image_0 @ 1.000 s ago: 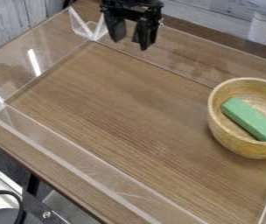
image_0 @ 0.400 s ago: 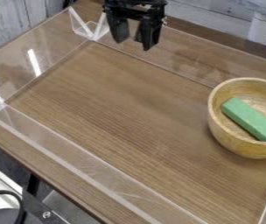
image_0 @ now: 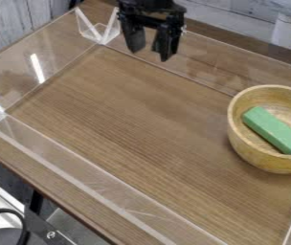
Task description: Put the green block in the brown bowl
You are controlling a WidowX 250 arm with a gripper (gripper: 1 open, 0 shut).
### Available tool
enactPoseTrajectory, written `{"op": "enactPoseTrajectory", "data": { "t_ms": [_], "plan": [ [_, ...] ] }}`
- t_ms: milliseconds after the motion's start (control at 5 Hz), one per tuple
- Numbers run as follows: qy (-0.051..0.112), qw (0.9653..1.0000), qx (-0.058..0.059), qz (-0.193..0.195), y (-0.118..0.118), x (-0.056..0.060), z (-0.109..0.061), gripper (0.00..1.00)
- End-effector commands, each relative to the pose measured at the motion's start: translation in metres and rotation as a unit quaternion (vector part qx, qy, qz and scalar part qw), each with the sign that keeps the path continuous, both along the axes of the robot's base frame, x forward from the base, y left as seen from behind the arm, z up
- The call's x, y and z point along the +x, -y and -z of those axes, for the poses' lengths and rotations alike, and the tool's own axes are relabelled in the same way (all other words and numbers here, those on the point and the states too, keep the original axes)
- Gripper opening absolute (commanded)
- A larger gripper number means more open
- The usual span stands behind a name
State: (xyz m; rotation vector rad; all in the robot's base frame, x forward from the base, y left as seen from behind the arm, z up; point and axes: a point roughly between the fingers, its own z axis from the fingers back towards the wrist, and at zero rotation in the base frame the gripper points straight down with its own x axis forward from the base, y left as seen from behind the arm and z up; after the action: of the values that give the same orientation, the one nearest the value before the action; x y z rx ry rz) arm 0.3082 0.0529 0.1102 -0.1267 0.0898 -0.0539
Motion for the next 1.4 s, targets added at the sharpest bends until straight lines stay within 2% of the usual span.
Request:
{"op": "enactPoseTrajectory", "data": {
  "t_ms": [0,400,600,800,1000,1200],
  "plan": [
    [0.050,0.9986,-0.013,-0.008,-0.006,0.013,-0.032,1.00],
    [0.035,0.9988,-0.001,-0.035,-0.023,-0.005,-0.037,1.00],
    [0.030,0.9994,-0.004,-0.015,-0.025,0.004,-0.036,1.00],
    [0.020,0.9996,-0.012,0.016,-0.021,0.015,-0.034,1.00],
    [0.013,0.9993,-0.026,0.024,-0.019,0.001,-0.027,1.00],
    [0.030,0.9988,-0.036,0.012,-0.022,-0.006,-0.030,1.00]
  ]
}}
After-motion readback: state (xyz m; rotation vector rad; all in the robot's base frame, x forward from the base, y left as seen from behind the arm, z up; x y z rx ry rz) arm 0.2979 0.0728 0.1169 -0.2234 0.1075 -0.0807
